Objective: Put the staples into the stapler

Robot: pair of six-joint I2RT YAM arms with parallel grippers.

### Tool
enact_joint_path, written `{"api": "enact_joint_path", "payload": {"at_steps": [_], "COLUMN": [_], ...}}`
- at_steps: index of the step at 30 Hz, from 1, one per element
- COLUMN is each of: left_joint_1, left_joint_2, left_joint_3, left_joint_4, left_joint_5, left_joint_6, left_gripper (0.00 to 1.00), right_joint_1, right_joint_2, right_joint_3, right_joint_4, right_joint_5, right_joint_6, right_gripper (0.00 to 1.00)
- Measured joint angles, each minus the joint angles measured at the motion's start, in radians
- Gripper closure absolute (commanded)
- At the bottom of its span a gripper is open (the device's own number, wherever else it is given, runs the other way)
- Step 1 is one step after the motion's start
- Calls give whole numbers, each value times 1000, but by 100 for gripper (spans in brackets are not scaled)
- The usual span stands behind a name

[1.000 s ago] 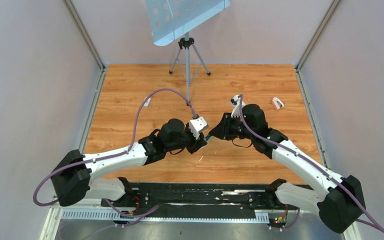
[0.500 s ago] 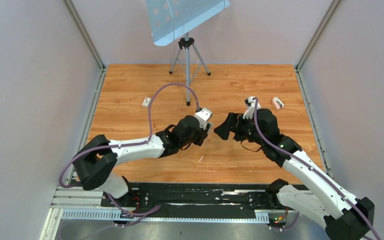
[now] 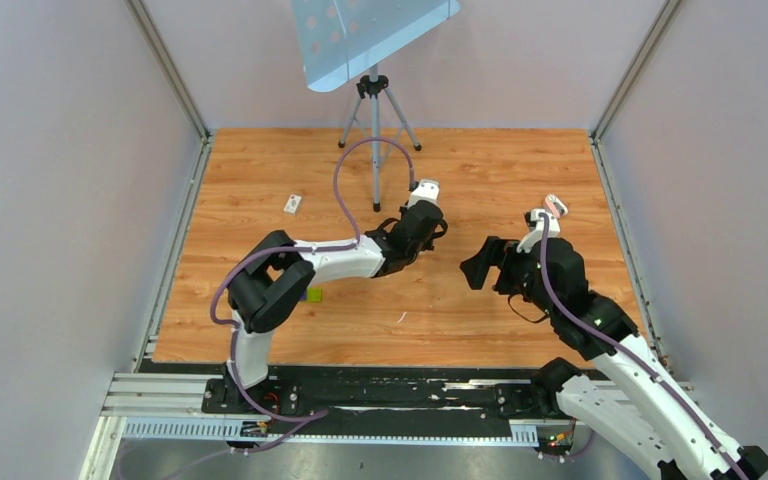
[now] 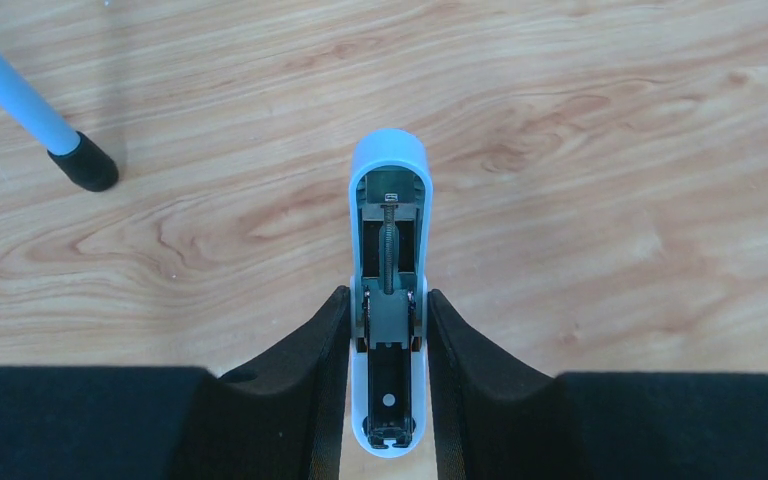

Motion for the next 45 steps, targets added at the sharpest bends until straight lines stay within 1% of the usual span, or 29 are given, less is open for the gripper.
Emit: {"api": "enact_joint_path", "payload": {"at_steps": [5, 8, 10, 14, 16, 18, 21, 22, 23, 24, 28, 34, 38, 40, 42, 45], "left_joint_1": [16, 24, 29, 37, 38, 39, 43, 43, 45, 48, 77, 108, 108, 108, 108, 108], "left_joint_2": [81, 116, 132, 142, 142, 141, 118, 100, 72, 38, -151, -443, -602, -672, -739, -830], "left_joint_3": [24, 24, 24, 24, 24, 24, 20, 16, 5, -8, -59, -99, -153, -185, -211, -238], "left_joint_4": [28, 42, 46, 50, 50, 48, 25, 12, 1, -11, -82, -235, -354, -420, -496, -589], "left_joint_5": [-47, -61, -62, -61, -61, -58, -34, -24, -12, 1, 76, 179, 293, 369, 440, 483], "left_joint_6": [-17, -23, -30, -42, -47, -50, -60, -60, -60, -58, -45, 46, 90, 112, 142, 195], "left_gripper": [99, 95, 86, 61, 52, 45, 27, 19, 9, 1, 0, 0, 0, 0, 0, 0], "right_joint_1": [0, 0, 0, 0, 0, 0, 0, 0, 0, 0, -1, -21, -111, -162, -217, -306], "right_joint_2": [-35, -40, -42, -43, -43, -40, -29, -25, -19, -9, 76, 351, 549, 622, 691, 786], "right_joint_3": [0, 0, 2, 6, 8, 14, 28, 34, 41, 48, 76, 164, 239, 269, 300, 355], "right_joint_4": [-53, -74, -86, -108, -118, -123, -125, -126, -126, -126, -111, -52, -13, -5, 8, 16], "right_joint_5": [49, 61, 65, 69, 71, 73, 85, 93, 103, 116, 177, 301, 333, 334, 327, 296], "right_joint_6": [-28, -33, -36, -39, -39, -38, -38, -38, -38, -39, -66, -201, -324, -381, -441, -518], "right_gripper": [0, 0, 0, 0, 0, 0, 0, 0, 0, 0, 0, 0, 0, 2, 5, 9]}}
